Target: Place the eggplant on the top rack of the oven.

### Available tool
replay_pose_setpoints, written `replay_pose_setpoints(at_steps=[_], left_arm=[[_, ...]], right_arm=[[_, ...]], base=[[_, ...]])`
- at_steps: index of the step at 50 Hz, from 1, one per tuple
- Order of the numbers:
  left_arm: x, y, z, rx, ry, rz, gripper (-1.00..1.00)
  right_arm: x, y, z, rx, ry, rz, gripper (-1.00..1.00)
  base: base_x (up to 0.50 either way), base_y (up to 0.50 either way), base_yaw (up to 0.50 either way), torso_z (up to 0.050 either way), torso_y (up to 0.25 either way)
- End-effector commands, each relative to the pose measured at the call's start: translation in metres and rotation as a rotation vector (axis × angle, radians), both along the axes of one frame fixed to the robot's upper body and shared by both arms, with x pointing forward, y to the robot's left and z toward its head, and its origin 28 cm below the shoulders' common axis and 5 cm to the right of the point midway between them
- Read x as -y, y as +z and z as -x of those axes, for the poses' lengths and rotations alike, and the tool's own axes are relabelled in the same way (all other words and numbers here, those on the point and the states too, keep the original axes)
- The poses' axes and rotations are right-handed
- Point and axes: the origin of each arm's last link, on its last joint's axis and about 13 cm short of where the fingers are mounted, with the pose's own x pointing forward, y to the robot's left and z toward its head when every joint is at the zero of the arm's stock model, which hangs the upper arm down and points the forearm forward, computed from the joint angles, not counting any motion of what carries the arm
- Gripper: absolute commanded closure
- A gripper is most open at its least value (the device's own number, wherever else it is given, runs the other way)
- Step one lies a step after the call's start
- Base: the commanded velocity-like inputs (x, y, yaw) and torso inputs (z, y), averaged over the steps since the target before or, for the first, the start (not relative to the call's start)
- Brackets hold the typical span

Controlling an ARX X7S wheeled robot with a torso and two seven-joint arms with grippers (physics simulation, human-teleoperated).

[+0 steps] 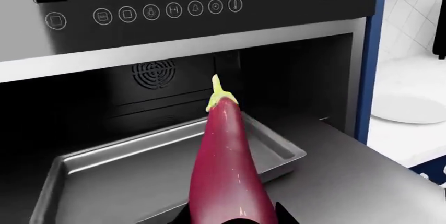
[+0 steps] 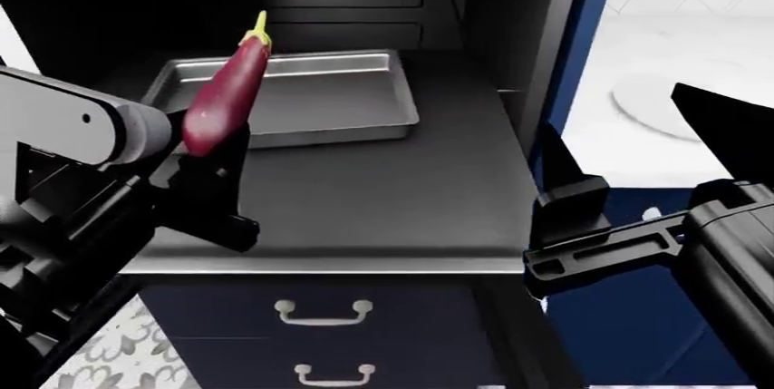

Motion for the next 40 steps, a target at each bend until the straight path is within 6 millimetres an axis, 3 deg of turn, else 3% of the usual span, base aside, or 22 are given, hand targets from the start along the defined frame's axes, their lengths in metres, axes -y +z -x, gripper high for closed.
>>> replay_pose_setpoints(at_steps=[1,26,40], left_arm=[[0.001,0.001,0.001,0.000,-0.003,0.006,1.00],[0.006,-0.001,-0.003,-0.008,-0.042,0.002,1.00],[0.008,-0.002,-0.008,-0.017,-0.070,0.003,1.00]], right_arm=[[0.001,0.000,0.000,0.002,0.003,-0.002,-1.00],[0.000,0.002,-0.002,-0.026,-0.012,0.028,-1.00],[-0.007,0.023,-0.012,-0.055,0.004,0.062,-1.00]], base=[[0.02,0.50,0.00,0.000,0.000],[0.03,0.50,0.00,0.000,0.000],[0.01,0.03,0.00,0.000,0.001]])
